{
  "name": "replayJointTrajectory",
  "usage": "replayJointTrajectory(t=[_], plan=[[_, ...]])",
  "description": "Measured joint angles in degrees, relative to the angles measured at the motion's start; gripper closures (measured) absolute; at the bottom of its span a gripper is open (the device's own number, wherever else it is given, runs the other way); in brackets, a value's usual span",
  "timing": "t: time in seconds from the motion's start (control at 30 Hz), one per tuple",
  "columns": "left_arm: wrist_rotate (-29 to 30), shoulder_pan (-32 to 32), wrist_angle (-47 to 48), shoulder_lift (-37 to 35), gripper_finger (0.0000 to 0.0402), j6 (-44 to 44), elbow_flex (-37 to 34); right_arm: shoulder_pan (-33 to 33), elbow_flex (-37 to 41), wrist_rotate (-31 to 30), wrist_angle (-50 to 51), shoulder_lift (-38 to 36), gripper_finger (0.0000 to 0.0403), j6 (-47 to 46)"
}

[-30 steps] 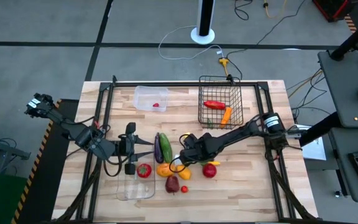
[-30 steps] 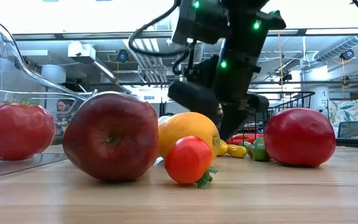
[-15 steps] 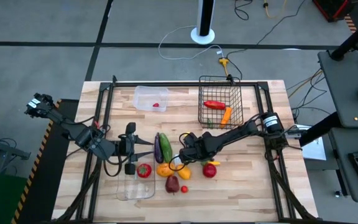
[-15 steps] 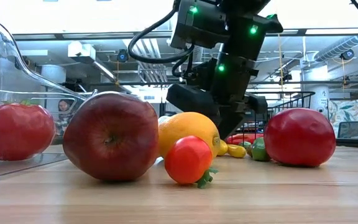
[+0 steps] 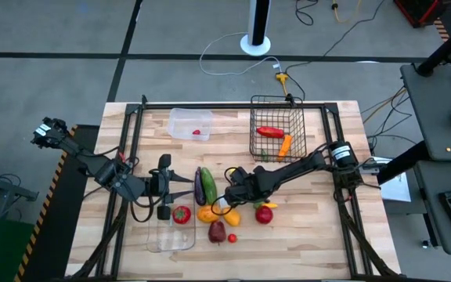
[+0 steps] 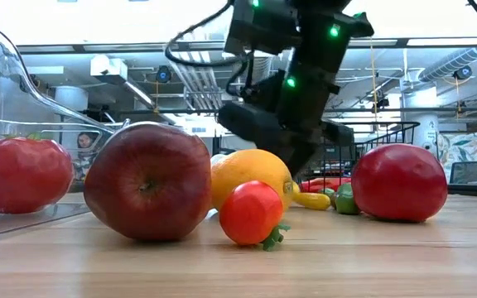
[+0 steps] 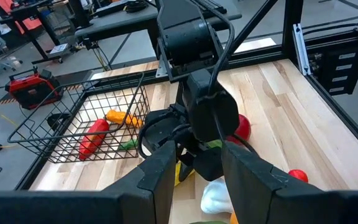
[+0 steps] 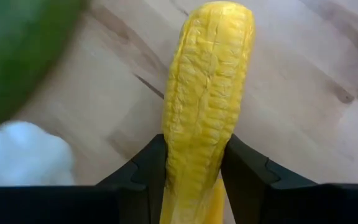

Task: Sort produce into baskets
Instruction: Put the yellow corn into the wire basket

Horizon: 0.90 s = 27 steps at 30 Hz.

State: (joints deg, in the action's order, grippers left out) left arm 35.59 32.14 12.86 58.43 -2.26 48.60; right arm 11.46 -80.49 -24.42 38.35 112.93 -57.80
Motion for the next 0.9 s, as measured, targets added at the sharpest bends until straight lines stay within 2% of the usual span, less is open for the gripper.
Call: replayJointTrajectory(t=[0.23, 0.53, 0.77, 0.9], plan=[[0.0, 0.0, 0.0, 0.0, 0.0287, -0.2, 0.0, 0.0, -5.2, 0.5, 1.2, -0.1, 0.0282, 4.5], [0.0, 0.0, 0.0, 0.0, 0.0287, -0.5, 0.0, -0.1, -15.5, 0.5, 9.4, -0.1, 0.0282, 11.5], [0.0, 0.0, 0.0, 0.0, 0.0287, -1.2, 0.0, -1.3, -27.3, 0.1, 24.6, -0.1, 0.028, 15.8], [0.0, 0.0, 0.0, -0.1, 0.0287, -1.3, 0.0, -2.4, -34.4, -4.5, 36.8, -0.1, 0.0282, 16.1]])
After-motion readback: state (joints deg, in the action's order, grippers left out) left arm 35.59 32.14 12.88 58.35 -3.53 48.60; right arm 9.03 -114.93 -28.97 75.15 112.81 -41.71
